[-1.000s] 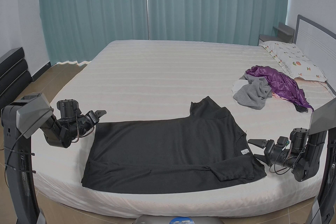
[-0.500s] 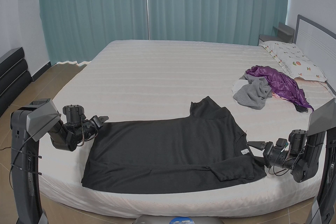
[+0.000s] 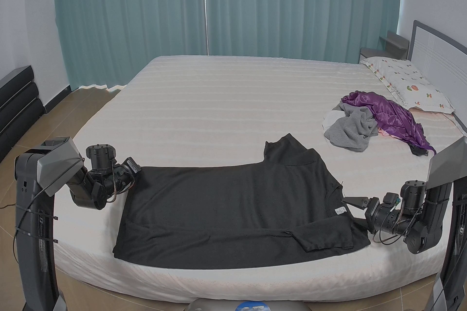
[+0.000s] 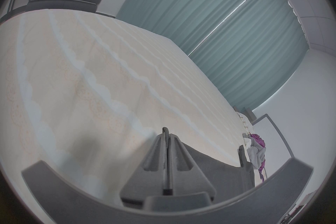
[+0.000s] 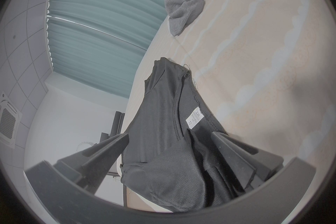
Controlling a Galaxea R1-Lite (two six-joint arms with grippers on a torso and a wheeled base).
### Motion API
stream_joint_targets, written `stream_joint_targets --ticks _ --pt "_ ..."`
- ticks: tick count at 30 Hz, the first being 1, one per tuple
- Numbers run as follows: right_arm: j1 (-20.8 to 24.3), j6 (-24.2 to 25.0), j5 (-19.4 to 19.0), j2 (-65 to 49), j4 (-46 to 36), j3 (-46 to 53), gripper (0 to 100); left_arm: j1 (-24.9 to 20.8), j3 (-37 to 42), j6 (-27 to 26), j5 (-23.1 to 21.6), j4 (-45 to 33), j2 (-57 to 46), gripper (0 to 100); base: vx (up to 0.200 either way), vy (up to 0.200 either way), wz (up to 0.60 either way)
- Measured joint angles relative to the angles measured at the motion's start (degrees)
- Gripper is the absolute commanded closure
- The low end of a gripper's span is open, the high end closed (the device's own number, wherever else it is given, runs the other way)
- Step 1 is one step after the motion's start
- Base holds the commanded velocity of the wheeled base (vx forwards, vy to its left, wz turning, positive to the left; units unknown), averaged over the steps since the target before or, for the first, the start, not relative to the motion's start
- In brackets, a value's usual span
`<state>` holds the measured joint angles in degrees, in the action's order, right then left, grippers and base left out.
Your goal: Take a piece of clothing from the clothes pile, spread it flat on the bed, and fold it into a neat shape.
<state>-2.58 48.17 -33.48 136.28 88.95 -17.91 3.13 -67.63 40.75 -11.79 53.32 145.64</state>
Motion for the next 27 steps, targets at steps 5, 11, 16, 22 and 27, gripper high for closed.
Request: stream_joint_targets --ticks 5,11,16,22,27 --pt "0.2 0.1 0.2 0.1 0.0 -0.3 0 0.0 -0.2 0.2 0.1 0.0 0.1 100 0.000 0.000 0.00" --pt "0.4 0.1 1.4 0.0 0.0 -1.5 0 0.0 -0.2 1.5 0.1 0.0 0.1 100 0.000 0.000 0.00" --pt "2.2 0.0 9.2 -0.3 0.0 -4.1 0 -0.1 -0.2 3.1 0.1 0.0 0.1 100 0.000 0.000 0.00" --pt "5.0 -0.6 12.9 -0.7 0.0 -9.1 0 -0.1 -0.1 4.4 0.0 0.0 0.1 100 0.000 0.000 0.00" --pt "6.0 -2.3 13.2 -0.7 -3.2 -15.0 0 0.0 0.1 4.5 0.0 0.0 0.0 100 0.000 0.000 0.00"
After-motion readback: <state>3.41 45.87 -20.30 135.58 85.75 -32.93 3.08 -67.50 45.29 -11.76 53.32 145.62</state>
